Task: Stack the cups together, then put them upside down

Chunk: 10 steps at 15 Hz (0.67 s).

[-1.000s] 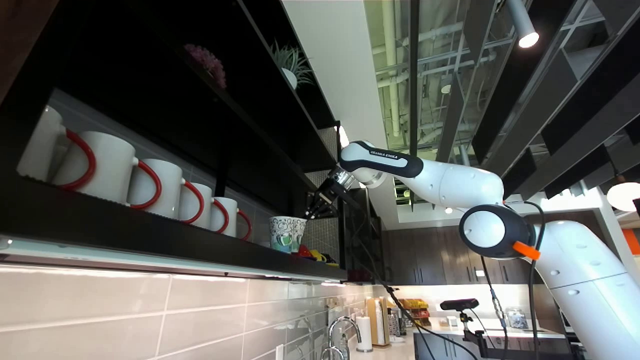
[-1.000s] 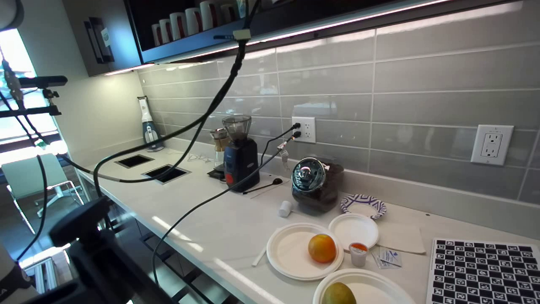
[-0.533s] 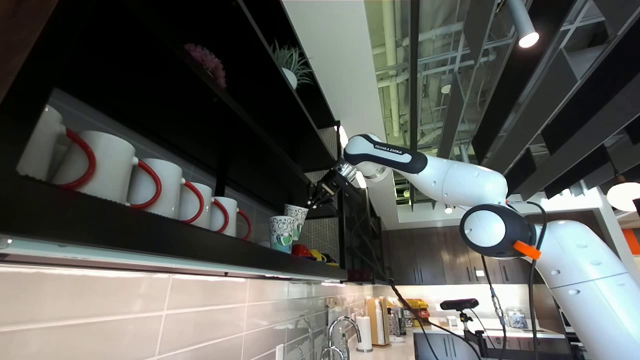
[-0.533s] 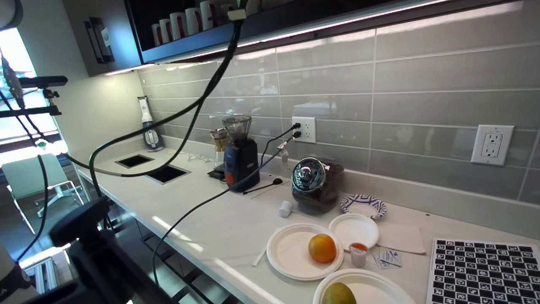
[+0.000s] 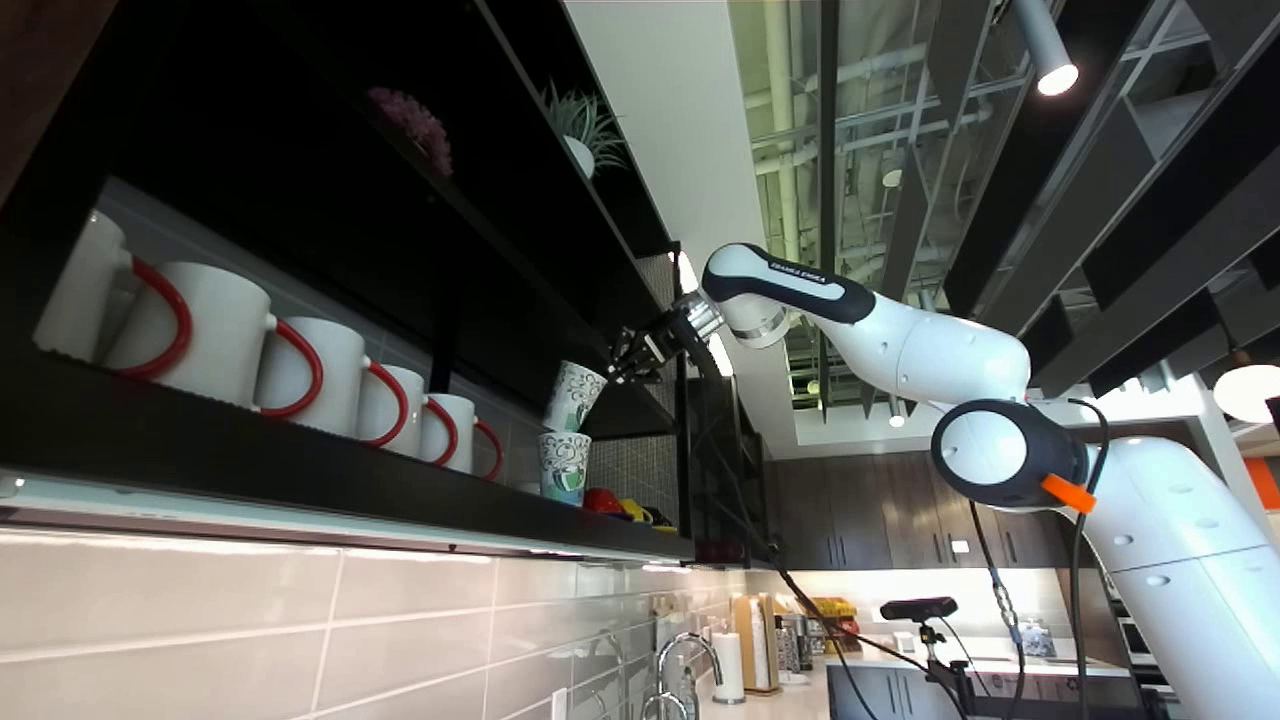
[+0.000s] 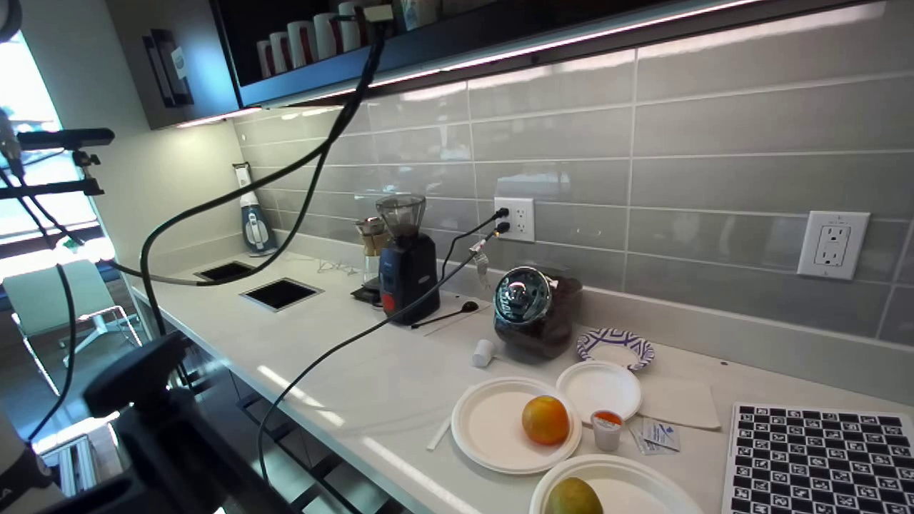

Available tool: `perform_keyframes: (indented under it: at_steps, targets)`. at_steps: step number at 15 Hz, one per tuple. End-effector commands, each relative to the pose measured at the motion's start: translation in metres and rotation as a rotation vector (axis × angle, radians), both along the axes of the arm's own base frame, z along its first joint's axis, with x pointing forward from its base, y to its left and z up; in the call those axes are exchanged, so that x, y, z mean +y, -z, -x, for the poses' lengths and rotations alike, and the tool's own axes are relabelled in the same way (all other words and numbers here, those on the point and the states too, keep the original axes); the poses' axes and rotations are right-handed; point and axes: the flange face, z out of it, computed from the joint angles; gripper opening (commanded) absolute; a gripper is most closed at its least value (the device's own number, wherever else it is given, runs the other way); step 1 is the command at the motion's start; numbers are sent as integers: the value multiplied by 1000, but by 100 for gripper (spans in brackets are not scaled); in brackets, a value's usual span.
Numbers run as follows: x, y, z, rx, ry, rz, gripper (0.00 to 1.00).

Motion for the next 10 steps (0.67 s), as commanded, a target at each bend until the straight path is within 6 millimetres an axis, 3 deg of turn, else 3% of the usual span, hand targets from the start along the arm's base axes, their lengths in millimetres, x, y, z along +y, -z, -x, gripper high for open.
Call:
perform_keyframes:
  at_steps: [1,5,10]
  targets:
    - [8,-12,12,-37,-53,-37,1]
    - [14,-9,16,20,-66,-32,1]
    - [17,9,9,132,-99,-44,1]
